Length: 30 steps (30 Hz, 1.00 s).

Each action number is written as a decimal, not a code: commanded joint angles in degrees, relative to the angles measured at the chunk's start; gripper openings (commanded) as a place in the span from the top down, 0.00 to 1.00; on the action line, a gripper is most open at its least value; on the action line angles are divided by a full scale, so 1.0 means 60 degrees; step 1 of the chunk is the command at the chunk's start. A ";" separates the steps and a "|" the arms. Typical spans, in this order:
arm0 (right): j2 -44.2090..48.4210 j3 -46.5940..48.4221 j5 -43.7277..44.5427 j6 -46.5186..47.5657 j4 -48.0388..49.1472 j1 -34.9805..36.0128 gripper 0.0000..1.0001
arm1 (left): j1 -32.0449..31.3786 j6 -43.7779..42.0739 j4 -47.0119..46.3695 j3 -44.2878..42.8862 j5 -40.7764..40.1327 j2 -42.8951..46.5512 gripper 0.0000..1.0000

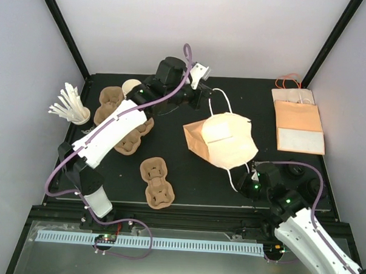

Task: Pack the takeout coffee

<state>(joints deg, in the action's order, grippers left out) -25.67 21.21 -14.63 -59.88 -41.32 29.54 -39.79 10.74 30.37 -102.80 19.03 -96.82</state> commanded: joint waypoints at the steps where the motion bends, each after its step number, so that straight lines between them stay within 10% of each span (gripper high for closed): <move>1: -0.1070 -0.0514 -0.0745 0.0267 0.2396 -0.0002 0.85 | 0.0043 -0.0859 0.0974 -0.1177 0.0625 0.0619 0.98; 16: -0.7257 0.0851 -0.0689 0.1971 0.5594 0.1052 0.83 | 0.0853 -0.1791 0.0048 0.2932 0.1680 0.2599 0.98; 22: -0.6724 0.0778 0.0169 0.2498 0.4749 0.1047 0.79 | 0.0846 -0.1774 -0.1584 0.4755 0.2339 0.3220 0.98; 30: -0.4068 0.1140 0.1233 0.3050 0.2272 0.1049 0.43 | 0.0846 -0.1796 -0.1144 0.4133 0.2682 0.2790 0.98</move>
<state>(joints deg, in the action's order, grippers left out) -55.88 26.09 -11.22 -44.45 -19.20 35.64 -34.94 0.89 25.87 -74.15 31.62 -80.09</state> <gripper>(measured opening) 0.546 0.031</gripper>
